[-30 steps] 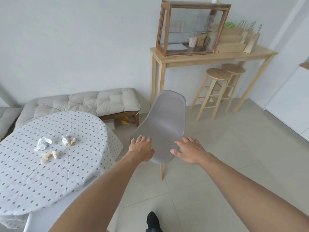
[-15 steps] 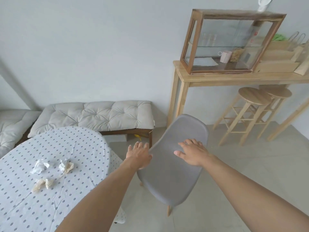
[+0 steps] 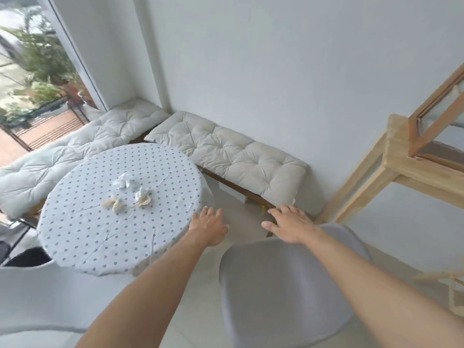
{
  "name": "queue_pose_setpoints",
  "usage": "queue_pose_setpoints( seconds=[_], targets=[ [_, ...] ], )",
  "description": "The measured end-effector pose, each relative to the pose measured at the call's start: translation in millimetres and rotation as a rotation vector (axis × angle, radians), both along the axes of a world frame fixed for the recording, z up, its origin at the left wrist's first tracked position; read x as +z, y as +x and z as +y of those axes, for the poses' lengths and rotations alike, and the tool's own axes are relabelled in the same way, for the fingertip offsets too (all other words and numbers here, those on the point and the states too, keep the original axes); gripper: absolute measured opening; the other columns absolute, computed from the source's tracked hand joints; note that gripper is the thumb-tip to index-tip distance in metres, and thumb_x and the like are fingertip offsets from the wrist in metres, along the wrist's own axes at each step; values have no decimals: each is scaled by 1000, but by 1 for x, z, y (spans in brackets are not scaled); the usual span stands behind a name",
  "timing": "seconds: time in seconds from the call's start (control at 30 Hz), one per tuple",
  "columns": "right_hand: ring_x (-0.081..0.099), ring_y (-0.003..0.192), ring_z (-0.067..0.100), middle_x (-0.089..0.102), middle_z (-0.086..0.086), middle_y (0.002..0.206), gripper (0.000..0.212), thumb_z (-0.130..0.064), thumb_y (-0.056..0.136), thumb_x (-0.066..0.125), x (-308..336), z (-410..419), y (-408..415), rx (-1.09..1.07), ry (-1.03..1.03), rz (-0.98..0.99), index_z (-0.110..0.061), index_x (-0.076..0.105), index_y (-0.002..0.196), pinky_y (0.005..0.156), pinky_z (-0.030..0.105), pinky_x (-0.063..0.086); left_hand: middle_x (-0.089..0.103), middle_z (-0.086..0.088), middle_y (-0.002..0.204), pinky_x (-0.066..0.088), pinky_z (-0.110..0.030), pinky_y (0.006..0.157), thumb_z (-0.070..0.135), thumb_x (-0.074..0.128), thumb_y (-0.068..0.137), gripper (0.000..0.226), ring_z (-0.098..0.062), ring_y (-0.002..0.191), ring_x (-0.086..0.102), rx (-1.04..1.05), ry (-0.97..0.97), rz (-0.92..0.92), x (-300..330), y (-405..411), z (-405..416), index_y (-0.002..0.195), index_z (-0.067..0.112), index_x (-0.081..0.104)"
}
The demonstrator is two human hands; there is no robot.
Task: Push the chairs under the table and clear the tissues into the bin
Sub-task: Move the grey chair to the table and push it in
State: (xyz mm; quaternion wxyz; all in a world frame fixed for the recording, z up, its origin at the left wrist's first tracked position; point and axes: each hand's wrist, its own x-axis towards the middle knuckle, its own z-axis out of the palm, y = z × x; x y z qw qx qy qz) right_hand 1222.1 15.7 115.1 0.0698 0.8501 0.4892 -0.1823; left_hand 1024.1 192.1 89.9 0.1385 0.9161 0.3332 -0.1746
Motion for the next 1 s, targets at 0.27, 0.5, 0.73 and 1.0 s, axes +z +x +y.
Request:
queue_pose_setpoints(
  seconds=[0.27, 0.5, 0.73, 1.0],
  targets=[
    [28, 148, 32, 38, 9, 158, 69, -68, 101, 31, -6, 22, 34, 306, -33, 10, -24, 39, 153, 117, 51, 28, 29, -14, 168, 14, -59, 126, 50, 37, 107, 63, -33, 159, 16, 274, 33, -35, 10, -4, -49, 159, 15, 29],
    [25, 150, 31, 36, 10, 160, 68, -67, 101, 29, -12, 0, 23, 470, -30, 49, -24, 37, 154, 119, 53, 25, 21, -16, 172, 14, -60, 127, 50, 37, 108, 69, -34, 161, 10, 391, 58, -23, 19, -23, -105, 164, 13, 19],
    [24, 150, 30, 36, 9, 160, 67, -66, 102, 31, -14, -54, 36, 552, -49, 53, -24, 37, 154, 120, 51, 25, 26, -16, 169, 16, -62, 126, 49, 36, 109, 67, -35, 161, 12, 488, 7, -31, 1, -23, -176, 162, 12, 23],
    [24, 150, 29, 35, 8, 160, 68, -67, 101, 31, -20, -93, 80, 690, -73, 69, -23, 38, 153, 119, 50, 26, 28, -16, 169, 16, -62, 126, 52, 36, 108, 67, -35, 160, 14, 660, -4, -25, -20, 1, -243, 161, 12, 25]
  ],
)
